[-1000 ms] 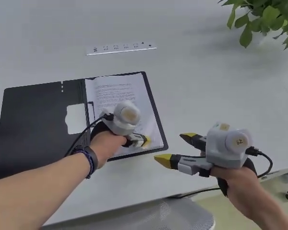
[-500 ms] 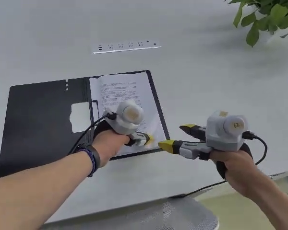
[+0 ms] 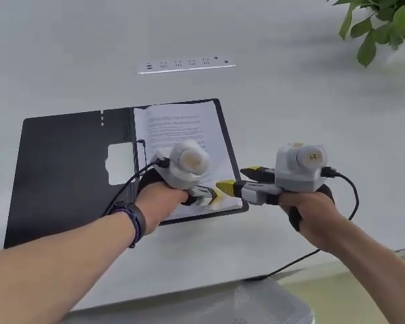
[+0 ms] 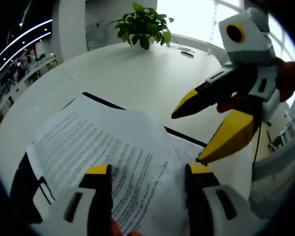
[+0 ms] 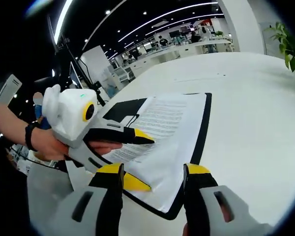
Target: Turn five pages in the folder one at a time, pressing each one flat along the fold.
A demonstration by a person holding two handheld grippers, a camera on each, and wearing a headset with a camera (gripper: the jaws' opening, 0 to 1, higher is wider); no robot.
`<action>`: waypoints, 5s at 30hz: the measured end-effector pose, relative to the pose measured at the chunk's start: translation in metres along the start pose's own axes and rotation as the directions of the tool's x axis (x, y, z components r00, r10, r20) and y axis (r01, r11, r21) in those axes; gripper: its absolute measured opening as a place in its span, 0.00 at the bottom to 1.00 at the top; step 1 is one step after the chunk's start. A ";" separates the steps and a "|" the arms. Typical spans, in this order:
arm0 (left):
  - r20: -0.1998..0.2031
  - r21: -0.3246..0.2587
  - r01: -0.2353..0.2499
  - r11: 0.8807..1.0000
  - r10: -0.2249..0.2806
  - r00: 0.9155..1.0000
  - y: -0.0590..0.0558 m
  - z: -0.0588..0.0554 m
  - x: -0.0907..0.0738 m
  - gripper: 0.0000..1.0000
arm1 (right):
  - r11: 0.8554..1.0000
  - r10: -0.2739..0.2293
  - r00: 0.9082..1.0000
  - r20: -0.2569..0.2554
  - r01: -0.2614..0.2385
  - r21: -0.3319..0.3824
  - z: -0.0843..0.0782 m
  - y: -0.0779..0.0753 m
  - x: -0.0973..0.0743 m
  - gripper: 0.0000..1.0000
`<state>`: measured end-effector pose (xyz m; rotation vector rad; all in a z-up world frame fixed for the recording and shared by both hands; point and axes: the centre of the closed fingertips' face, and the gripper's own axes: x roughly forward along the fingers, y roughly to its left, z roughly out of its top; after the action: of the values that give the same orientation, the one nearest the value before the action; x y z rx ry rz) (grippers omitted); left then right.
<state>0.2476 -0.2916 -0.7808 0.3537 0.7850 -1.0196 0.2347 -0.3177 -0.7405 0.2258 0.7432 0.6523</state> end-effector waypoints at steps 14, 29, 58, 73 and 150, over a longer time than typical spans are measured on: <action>0.005 -0.022 0.053 0.998 -0.053 0.999 -0.005 -0.004 -0.008 0.64 | 0.993 0.035 0.999 0.039 -0.039 0.108 0.005 -0.002 0.020 0.36; 0.070 -0.091 0.030 0.995 -0.024 0.997 0.003 -0.006 -0.042 0.69 | 0.976 0.052 0.993 0.103 -0.072 0.205 -0.003 0.020 -0.003 0.07; 0.124 -0.195 -0.161 0.967 0.188 0.974 0.066 -0.055 -0.151 0.73 | 0.965 0.085 0.978 0.190 -0.128 0.231 0.036 0.062 0.011 0.00; 0.155 -0.268 -0.240 0.933 0.287 0.945 0.088 -0.082 -0.207 0.74 | 0.964 0.127 0.969 0.211 -0.170 0.204 0.052 0.102 0.027 0.00; 0.174 -0.364 -0.351 0.862 0.434 0.884 0.093 -0.153 -0.311 0.77 | 0.937 0.313 0.948 0.050 -0.317 0.146 0.041 0.221 0.138 0.00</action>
<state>0.1744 0.0406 -0.6666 0.0896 0.6017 -0.5186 0.2350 -0.0577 -0.6966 0.5013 0.7391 0.8962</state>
